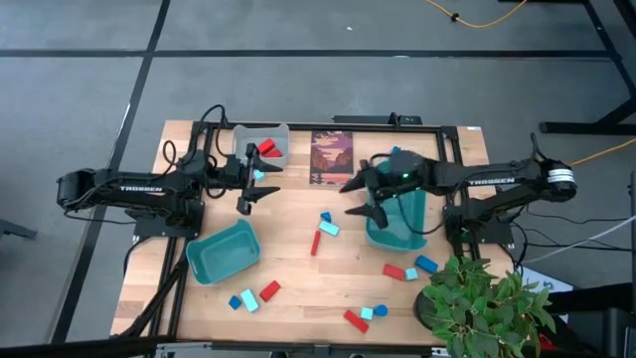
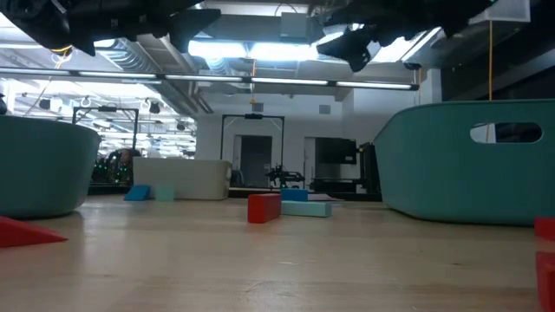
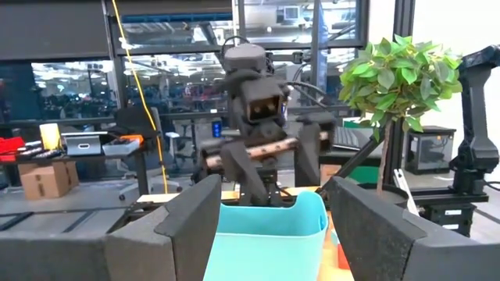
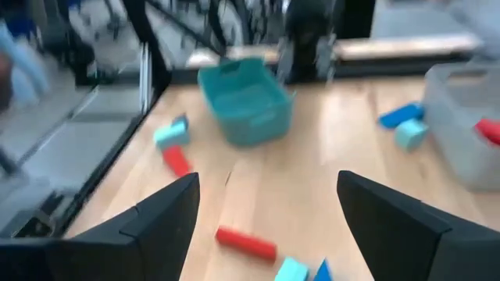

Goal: Sort & place blocks by color
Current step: Put the red block into the gray bin

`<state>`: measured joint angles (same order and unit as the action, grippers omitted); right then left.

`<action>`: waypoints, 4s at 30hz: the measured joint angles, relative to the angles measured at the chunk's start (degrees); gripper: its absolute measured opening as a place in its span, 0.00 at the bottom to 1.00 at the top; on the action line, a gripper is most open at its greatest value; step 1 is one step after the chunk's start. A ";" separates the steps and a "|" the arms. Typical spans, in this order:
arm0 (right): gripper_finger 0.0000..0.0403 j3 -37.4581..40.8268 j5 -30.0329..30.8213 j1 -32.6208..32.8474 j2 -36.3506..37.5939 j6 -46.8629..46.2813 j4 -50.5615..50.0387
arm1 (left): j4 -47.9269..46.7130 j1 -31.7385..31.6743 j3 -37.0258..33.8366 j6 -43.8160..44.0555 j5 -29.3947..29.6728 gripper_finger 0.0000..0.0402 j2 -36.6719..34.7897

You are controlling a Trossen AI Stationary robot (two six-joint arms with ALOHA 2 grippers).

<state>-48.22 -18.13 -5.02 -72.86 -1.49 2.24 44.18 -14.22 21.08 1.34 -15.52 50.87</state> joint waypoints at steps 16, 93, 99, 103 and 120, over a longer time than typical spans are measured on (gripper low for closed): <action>0.76 -17.39 -9.45 4.74 -23.92 7.32 -13.41 | 0.00 0.00 0.02 1.25 2.98 0.57 0.00; 0.17 -30.05 -2.49 6.51 -45.09 34.00 -23.04 | 0.02 -0.02 0.04 2.56 3.03 0.57 0.00; 0.17 -30.32 -5.30 4.25 -39.65 31.44 -22.68 | 0.02 -0.02 0.04 2.60 2.92 0.57 0.00; 0.17 -29.63 -9.85 1.88 -35.78 30.03 -21.24 | 0.02 -0.02 0.04 2.60 2.90 0.57 0.00; 0.17 2.31 -6.33 -4.79 -14.95 13.36 26.59 | -0.89 -0.02 0.04 2.15 2.55 0.57 0.00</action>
<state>-45.91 -24.46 -9.81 -87.81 11.86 28.83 43.30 -14.24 21.12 3.50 -12.97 50.87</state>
